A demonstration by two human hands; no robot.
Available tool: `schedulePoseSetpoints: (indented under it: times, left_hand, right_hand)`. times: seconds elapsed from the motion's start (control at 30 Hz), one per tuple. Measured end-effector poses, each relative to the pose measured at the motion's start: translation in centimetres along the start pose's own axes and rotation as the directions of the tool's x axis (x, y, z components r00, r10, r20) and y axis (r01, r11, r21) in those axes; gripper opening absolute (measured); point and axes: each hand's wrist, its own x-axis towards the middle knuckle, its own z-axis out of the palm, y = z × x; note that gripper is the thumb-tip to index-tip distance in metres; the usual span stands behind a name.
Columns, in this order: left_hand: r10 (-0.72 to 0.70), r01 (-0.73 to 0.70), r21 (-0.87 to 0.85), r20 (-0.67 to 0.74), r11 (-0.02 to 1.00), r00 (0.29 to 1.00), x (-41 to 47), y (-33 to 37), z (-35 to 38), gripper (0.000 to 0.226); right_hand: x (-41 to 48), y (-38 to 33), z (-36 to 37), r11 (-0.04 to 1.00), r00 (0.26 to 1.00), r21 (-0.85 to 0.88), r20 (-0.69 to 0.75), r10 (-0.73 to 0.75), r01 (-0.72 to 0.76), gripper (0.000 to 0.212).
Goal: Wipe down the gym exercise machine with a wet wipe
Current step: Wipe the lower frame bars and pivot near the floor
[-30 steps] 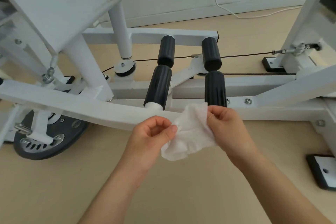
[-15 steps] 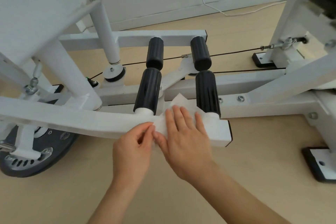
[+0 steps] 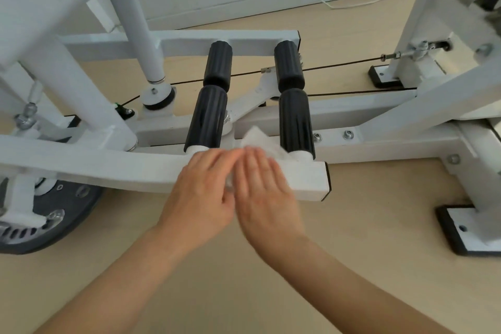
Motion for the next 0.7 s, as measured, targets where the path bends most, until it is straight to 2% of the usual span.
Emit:
schedulePoseSetpoints:
  times: [0.07,0.1,0.2,0.27,0.33,0.4,0.5,0.6,0.7]
  left_hand:
    - [-0.047,0.049,-0.048,0.030,0.998,0.998,0.3,-0.7,-1.0,0.070]
    - [-0.026,0.027,-0.023,0.054,0.999,0.998,0.2,-1.3,-1.6,0.070]
    - [0.175,-0.199,0.113,0.191,0.974,0.966,-0.7,-4.1,-3.4,0.069]
    - [0.244,-0.299,0.174,0.278,0.938,0.929,-1.5,-6.4,-5.1,0.070]
    - [0.248,-0.351,0.286,0.339,0.892,0.907,-2.3,-8.4,-6.9,0.078]
    - [0.172,-0.364,0.376,0.455,0.852,0.874,-2.8,-9.4,-8.5,0.089]
    - [-0.030,-0.273,0.500,0.516,0.822,0.856,-3.0,-10.4,-10.0,0.086]
    - [-0.107,-0.089,0.506,0.344,0.858,0.933,-3.4,-11.7,-10.5,0.070]
    - [-0.165,0.040,0.465,0.231,0.884,0.959,-5.0,-13.5,-10.5,0.066]
  right_hand:
    - [1.2,-1.3,-0.3,0.997,0.997,0.012,0.006,-0.079,0.079,0.063]
    - [1.2,-0.8,-0.4,0.994,0.994,0.009,-0.005,-0.113,0.113,0.063]
    - [-1.3,2.8,-1.3,0.986,0.987,0.051,0.031,-0.158,0.156,0.062]
    - [-3.2,5.3,-2.0,0.990,0.990,0.042,0.037,-0.134,0.132,0.062]
    - [-3.1,5.8,-2.4,0.989,0.989,0.064,0.056,-0.136,0.132,0.061]
    - [-1.4,3.7,-2.5,0.976,0.981,0.125,0.050,-0.187,0.180,0.067]
    - [2.3,-1.1,-1.5,0.930,0.940,0.139,-0.007,-0.342,0.339,0.061]
    - [5.8,-5.0,-1.7,0.878,0.884,0.128,0.019,-0.467,0.461,0.060]
    - [8.5,-7.9,-2.9,0.787,0.782,0.067,0.089,-0.617,0.613,0.063]
